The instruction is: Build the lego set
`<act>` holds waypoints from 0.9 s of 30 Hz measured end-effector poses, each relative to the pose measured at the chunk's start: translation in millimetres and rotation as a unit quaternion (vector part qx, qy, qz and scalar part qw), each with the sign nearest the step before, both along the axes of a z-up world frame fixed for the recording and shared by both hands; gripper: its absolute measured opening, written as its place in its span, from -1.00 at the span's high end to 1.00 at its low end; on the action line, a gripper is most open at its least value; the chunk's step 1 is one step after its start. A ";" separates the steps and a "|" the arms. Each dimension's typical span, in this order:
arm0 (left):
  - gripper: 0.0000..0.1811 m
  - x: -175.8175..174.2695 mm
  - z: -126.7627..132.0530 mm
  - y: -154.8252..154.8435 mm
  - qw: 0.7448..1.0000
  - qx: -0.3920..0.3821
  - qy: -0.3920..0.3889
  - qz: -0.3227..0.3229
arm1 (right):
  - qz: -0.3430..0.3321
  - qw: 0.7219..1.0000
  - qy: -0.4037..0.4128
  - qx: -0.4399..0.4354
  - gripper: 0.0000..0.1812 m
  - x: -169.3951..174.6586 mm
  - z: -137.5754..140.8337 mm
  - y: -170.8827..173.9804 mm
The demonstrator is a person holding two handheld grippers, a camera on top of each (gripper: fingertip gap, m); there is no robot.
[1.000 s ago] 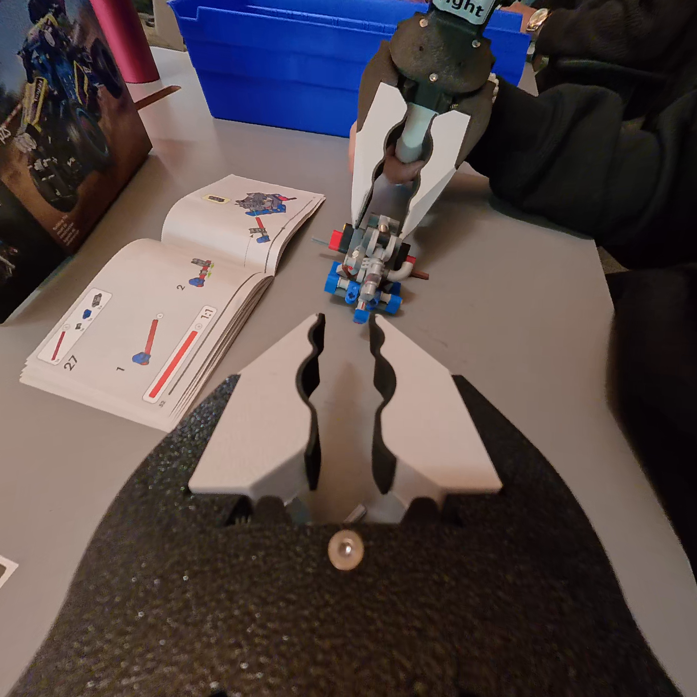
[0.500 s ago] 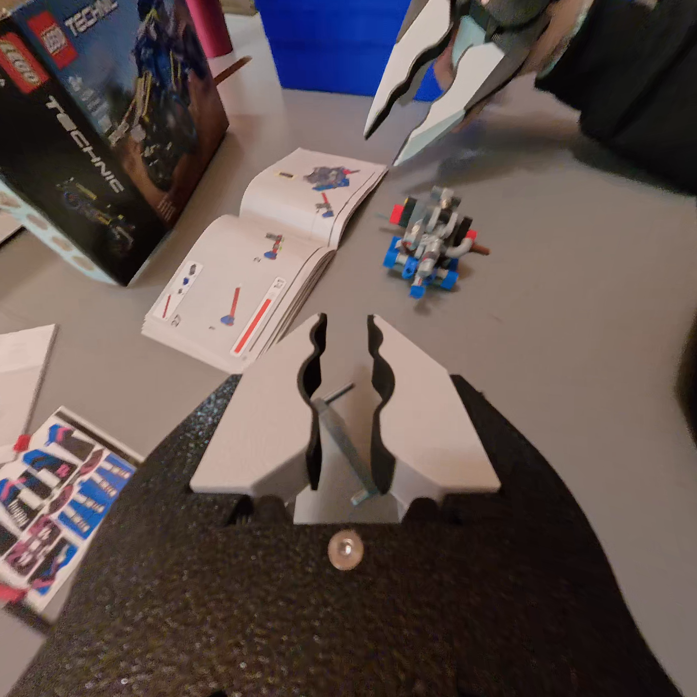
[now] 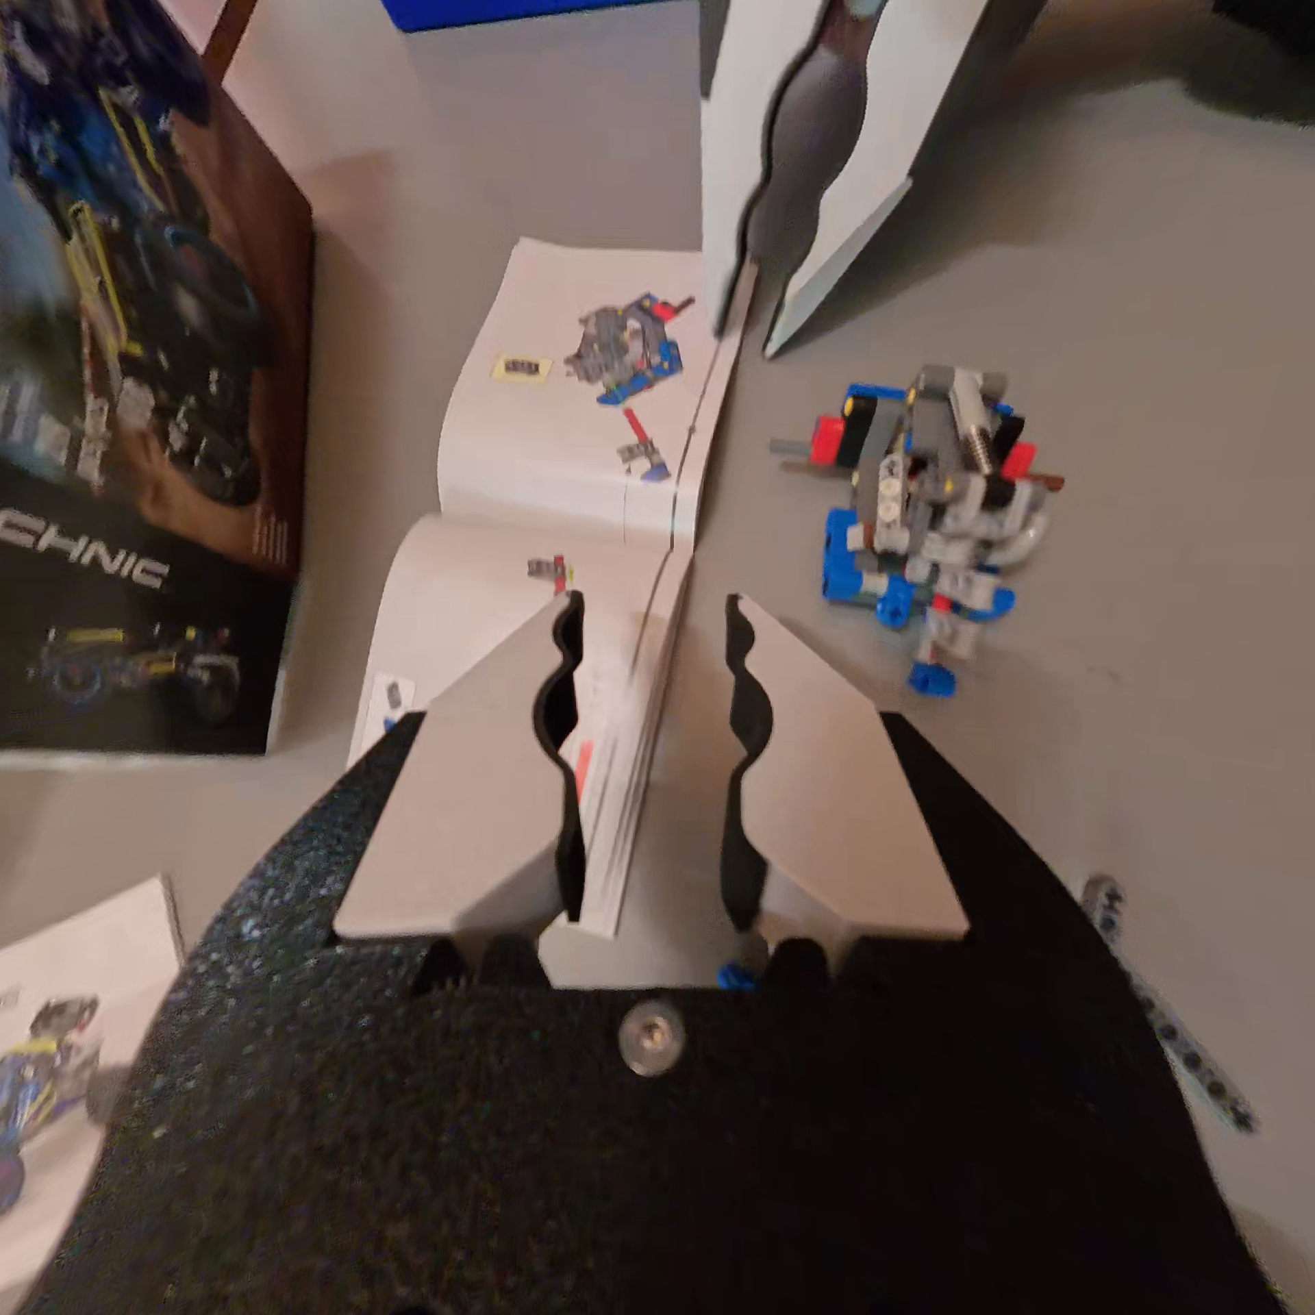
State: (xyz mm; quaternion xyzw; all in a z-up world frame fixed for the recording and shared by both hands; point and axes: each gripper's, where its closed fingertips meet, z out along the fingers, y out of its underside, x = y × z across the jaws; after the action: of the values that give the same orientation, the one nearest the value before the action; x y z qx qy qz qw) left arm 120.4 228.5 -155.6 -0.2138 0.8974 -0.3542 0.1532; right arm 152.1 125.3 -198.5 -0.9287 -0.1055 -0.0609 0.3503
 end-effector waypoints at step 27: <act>0.90 30.5 -25.7 -47.9 0.990 0.128 -0.010 -0.056 | -0.069 0.994 -0.078 0.042 0.62 26.6 6.7 -9.7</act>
State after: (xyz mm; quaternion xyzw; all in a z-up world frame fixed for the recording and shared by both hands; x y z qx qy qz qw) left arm 150.9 180.6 -181.3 -0.1385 0.9443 -0.2467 0.1684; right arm 178.8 115.6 -191.8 -0.9108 -0.0654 -0.1616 0.3743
